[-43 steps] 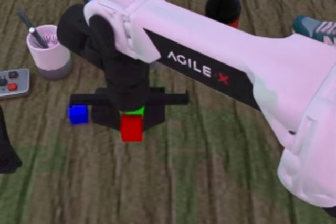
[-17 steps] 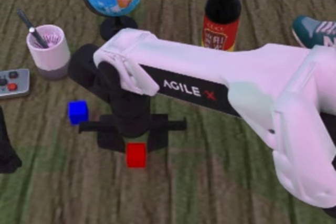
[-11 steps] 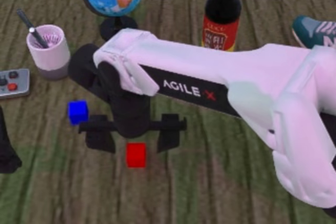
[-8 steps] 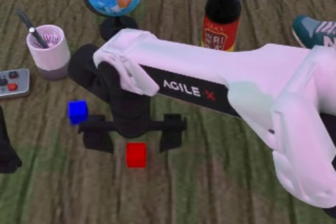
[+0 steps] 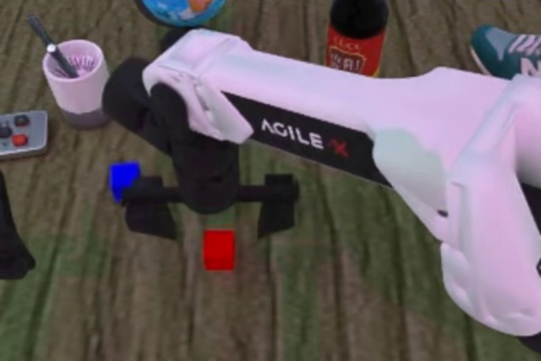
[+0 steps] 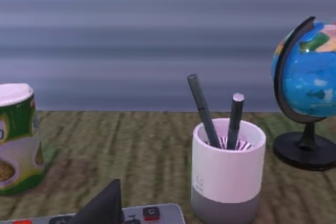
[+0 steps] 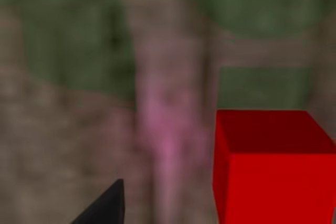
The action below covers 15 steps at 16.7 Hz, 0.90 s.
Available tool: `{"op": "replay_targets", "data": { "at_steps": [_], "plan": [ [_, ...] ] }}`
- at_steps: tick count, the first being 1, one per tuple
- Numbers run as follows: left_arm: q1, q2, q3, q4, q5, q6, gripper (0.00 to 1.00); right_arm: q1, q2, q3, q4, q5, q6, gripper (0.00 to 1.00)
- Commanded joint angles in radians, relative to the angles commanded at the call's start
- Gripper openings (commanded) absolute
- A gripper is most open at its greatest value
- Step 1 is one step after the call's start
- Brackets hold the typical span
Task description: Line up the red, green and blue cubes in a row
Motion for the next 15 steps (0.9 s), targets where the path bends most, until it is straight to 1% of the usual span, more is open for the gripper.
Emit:
{"op": "replay_targets", "data": {
  "at_steps": [4, 6, 12, 15],
  "plan": [
    [0.0, 0.0, 0.0, 0.0, 0.0, 0.0, 1.0, 0.005, -0.008, 0.146, -0.157, -0.001, 0.003, 1.0],
    [0.0, 0.0, 0.0, 0.0, 0.0, 0.0, 1.0, 0.006, -0.013, 0.179, -0.19, -0.001, 0.002, 1.0],
    [-0.001, 0.008, 0.008, -0.004, -0.001, -0.002, 1.0, -0.004, -0.021, 0.169, -0.183, 0.002, -0.004, 1.0],
    [-0.016, 0.082, 0.08, -0.044, -0.007, -0.015, 1.0, -0.04, -0.112, 0.086, -0.133, 0.028, -0.052, 1.0]
  ]
}}
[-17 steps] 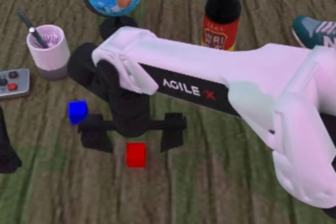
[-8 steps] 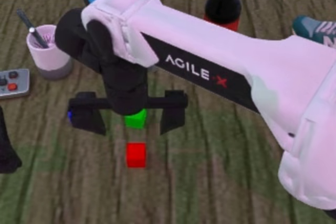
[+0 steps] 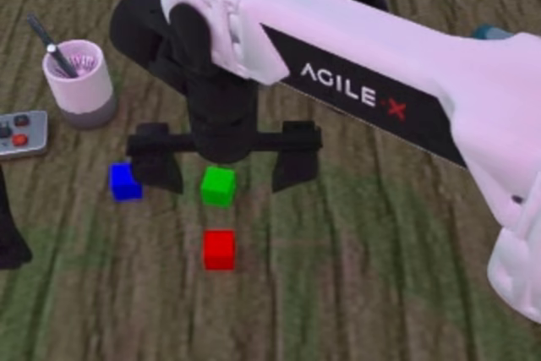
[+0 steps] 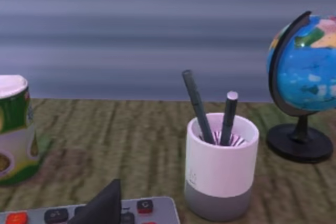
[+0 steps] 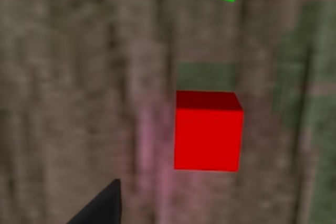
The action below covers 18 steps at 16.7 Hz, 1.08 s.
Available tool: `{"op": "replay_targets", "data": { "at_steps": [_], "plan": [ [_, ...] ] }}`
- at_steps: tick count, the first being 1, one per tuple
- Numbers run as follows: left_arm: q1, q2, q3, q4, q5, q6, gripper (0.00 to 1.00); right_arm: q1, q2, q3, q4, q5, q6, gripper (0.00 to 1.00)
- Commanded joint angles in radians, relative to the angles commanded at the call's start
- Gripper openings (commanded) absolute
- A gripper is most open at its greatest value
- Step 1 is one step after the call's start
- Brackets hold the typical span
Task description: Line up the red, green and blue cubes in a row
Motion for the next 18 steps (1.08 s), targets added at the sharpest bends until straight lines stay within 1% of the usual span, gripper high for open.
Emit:
{"op": "replay_targets", "data": {
  "at_steps": [2, 5, 8, 10, 12, 14, 16, 18],
  "plan": [
    [-0.021, 0.092, 0.085, -0.051, -0.003, -0.015, 1.0, -0.044, -0.113, -0.1, 0.06, 0.026, -0.053, 1.0],
    [-0.068, 0.297, 0.257, -0.164, -0.005, -0.043, 1.0, -0.134, -0.36, -0.307, 0.181, 0.066, -0.153, 1.0],
    [-0.131, 0.559, 0.464, -0.31, -0.002, -0.075, 1.0, -0.246, -0.675, -0.578, 0.332, 0.098, -0.271, 1.0],
    [-0.176, 0.753, 0.61, -0.419, 0.001, -0.098, 1.0, -0.329, -0.911, -0.79, 0.444, 0.11, -0.356, 1.0],
    [-0.225, 0.96, 0.766, -0.536, 0.004, -0.123, 1.0, -0.415, -1.153, -1.015, 0.563, 0.114, -0.443, 1.0],
    [-0.272, 1.16, 0.918, -0.649, 0.007, -0.147, 1.0, -0.501, -1.392, -1.246, 0.686, 0.11, -0.529, 1.0],
    [-0.317, 1.353, 1.067, -0.756, 0.009, -0.17, 1.0, -0.581, -1.613, -1.469, 0.809, 0.097, -0.609, 1.0],
    [-0.361, 1.541, 1.216, -0.857, 0.011, -0.192, 1.0, -0.653, -1.808, -1.672, 0.927, 0.076, -0.679, 1.0]
  ]
}}
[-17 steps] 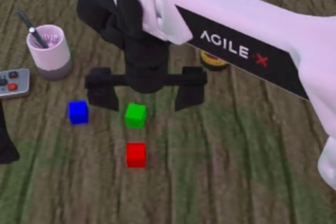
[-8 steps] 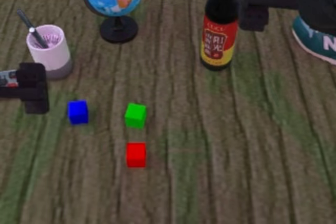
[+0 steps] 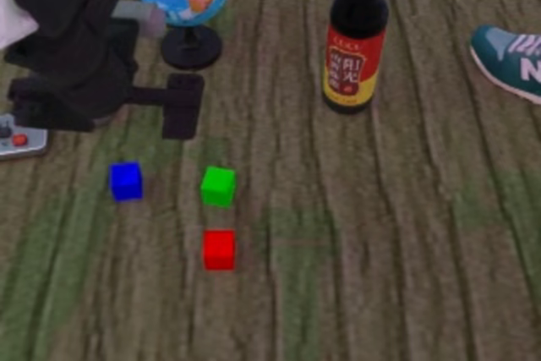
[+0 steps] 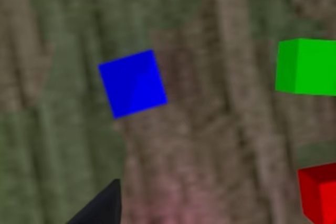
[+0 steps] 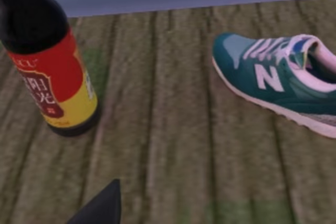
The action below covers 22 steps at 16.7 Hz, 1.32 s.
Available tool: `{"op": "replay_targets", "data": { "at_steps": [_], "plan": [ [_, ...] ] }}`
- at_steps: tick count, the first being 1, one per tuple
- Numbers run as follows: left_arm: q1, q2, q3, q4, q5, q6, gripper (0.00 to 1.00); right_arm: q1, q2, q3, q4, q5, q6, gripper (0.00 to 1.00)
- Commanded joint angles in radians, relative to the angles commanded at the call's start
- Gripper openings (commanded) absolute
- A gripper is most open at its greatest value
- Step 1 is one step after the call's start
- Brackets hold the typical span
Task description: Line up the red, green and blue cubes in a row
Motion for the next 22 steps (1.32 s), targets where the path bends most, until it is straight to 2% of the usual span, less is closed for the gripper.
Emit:
{"op": "replay_targets", "data": {
  "at_steps": [5, 10, 17, 22],
  "plan": [
    [-0.083, 0.369, 0.308, -0.183, 0.002, -0.046, 1.0, -0.139, -0.362, -0.401, 0.271, -0.075, -0.13, 1.0],
    [-0.124, 0.556, 0.483, -0.263, -0.001, -0.073, 1.0, -0.211, -0.564, -0.602, 0.437, -0.136, -0.188, 1.0],
    [-0.124, 0.577, 0.5, -0.267, -0.001, -0.075, 1.0, -0.217, -0.583, -0.619, 0.452, -0.142, -0.192, 1.0],
    [-0.125, 0.623, 0.405, -0.121, -0.001, -0.073, 1.0, -0.217, -0.583, -0.619, 0.452, -0.142, -0.192, 1.0]
  ]
}}
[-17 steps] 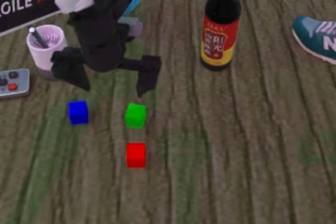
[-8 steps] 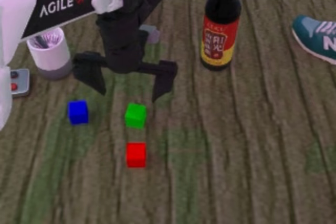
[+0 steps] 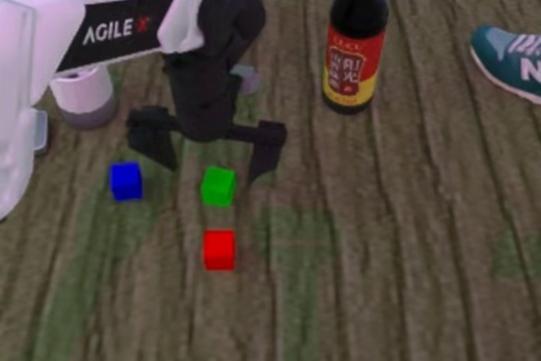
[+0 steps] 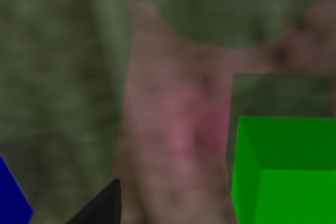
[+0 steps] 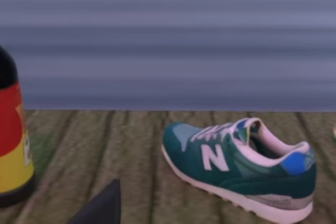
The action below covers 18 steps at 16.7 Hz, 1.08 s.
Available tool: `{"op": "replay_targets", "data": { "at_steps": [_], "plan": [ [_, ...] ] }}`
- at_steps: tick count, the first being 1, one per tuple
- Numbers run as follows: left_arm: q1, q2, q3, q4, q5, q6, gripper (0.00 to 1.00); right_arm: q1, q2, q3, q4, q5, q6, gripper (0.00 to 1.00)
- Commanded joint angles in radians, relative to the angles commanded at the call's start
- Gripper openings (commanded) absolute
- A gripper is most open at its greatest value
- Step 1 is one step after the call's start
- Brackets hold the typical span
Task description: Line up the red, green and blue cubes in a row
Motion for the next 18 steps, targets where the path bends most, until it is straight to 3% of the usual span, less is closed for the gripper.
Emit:
{"op": "replay_targets", "data": {
  "at_steps": [4, 8, 18],
  "plan": [
    [-0.001, 0.041, -0.075, 0.115, 0.0, 0.0, 1.0, 0.0, 0.0, 0.0, 0.0, 0.0, 0.0, 1.0],
    [-0.001, 0.043, -0.078, 0.119, 0.0, 0.0, 1.0, 0.0, 0.0, 0.0, 0.0, 0.0, 0.0, 1.0],
    [-0.001, 0.043, -0.078, 0.119, 0.0, 0.0, 0.25, 0.0, 0.0, 0.0, 0.0, 0.0, 0.0, 1.0]
  ]
}}
